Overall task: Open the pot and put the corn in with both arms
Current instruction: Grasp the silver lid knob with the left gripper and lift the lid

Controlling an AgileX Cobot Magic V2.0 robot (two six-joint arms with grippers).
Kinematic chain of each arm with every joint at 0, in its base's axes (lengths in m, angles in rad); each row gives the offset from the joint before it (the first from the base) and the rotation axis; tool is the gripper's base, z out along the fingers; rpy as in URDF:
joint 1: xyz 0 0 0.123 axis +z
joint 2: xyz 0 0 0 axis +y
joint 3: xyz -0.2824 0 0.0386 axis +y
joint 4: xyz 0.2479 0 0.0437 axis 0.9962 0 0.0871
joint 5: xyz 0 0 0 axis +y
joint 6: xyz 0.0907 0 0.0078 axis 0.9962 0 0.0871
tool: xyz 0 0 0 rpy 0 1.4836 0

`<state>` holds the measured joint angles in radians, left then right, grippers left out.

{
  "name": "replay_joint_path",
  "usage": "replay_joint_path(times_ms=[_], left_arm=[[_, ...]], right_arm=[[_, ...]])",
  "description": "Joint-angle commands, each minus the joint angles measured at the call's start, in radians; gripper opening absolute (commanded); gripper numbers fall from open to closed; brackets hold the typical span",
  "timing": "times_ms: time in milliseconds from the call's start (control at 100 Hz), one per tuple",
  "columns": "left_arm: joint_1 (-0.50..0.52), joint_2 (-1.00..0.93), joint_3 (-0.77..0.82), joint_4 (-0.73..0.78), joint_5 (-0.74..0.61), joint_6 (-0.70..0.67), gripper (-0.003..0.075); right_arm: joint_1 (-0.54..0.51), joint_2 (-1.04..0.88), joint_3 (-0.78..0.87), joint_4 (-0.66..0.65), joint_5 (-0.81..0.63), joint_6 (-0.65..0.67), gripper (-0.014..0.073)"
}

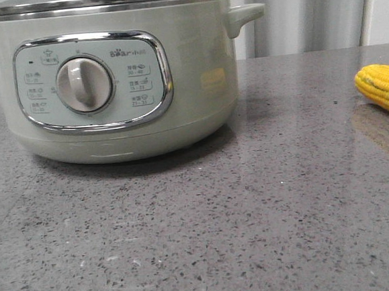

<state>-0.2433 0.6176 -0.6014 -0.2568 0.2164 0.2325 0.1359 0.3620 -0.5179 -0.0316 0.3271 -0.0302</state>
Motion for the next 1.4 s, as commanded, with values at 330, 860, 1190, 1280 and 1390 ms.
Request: replay_joint_path(times_ms=[330, 860, 1190, 1280, 1390], left_arm=[[-0.407, 0.453, -0.264, 0.064, -0.386, 0.013, 0.0474], [-0.404, 0.789, -0.48, 0.019, -0.408, 0.007, 0.0494], [-0.369, 0.817, -0.48, -0.042, -0.44, 0.009, 0.0494], [-0.345, 0.817, -0.48, -0.042, -0.43, 0.009, 0.0492], [-0.338, 0.817, -0.48, -0.042, -0.424, 0.009, 0.0482]], right_arm=[[-0.007, 0.016, -0.036, -0.013, -0.074, -0.007, 0.0511], [-0.007, 0.016, -0.036, -0.012, -0.074, -0.007, 0.0511], [-0.007, 0.016, -0.036, -0.012, -0.074, -0.007, 0.0511], [-0.007, 0.016, -0.036, -0.012, -0.074, -0.007, 0.0511], [-0.007, 0.016, -0.036, -0.012, -0.074, -0.007, 0.0511]])
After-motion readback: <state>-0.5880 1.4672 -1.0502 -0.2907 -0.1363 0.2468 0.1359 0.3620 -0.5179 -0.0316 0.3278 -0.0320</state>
